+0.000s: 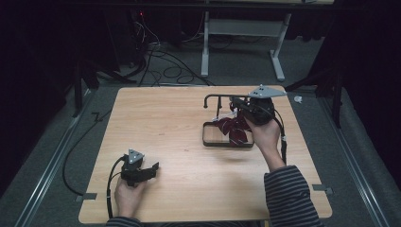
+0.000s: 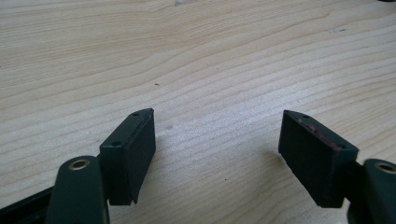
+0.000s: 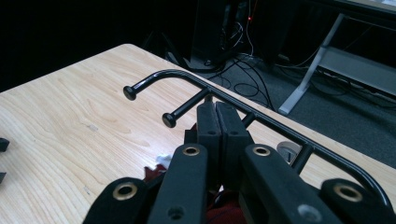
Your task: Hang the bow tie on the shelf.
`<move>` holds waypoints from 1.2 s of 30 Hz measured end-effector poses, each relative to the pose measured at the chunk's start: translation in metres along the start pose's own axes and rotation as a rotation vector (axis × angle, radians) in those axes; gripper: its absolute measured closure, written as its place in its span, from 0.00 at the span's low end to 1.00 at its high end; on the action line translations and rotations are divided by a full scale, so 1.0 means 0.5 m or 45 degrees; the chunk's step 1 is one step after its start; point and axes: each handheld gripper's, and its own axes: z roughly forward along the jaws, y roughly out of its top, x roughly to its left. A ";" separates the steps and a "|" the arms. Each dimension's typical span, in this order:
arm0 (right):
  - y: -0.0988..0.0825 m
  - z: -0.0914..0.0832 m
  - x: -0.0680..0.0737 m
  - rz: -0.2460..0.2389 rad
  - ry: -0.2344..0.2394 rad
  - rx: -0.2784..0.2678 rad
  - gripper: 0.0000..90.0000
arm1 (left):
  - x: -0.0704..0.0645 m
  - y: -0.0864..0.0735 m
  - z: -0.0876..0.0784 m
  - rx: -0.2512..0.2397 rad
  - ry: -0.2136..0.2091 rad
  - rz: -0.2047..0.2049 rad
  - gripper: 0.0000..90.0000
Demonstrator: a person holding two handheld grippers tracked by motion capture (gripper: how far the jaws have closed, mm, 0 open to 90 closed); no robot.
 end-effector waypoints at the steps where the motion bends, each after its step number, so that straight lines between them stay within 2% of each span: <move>1: 0.002 0.001 -0.001 -0.001 -0.003 0.004 1.00 | 0.000 0.000 0.000 -0.001 0.000 -0.001 0.31; 12: 0.008 0.025 0.005 -0.018 -0.003 0.041 1.00 | 0.000 0.000 0.000 -0.002 0.000 -0.002 0.31; 15: 0.009 0.028 -0.001 -0.024 -0.020 0.045 1.00 | 0.000 0.000 0.000 -0.004 0.000 -0.003 0.31; 22: 0.005 0.028 -0.022 0.006 -0.053 0.053 1.00 | 0.001 0.000 0.000 -0.004 0.000 -0.004 0.31; 36: 0.001 0.034 -0.040 0.037 -0.086 0.062 1.00 | 0.001 0.000 0.000 -0.004 -0.001 -0.004 0.31</move>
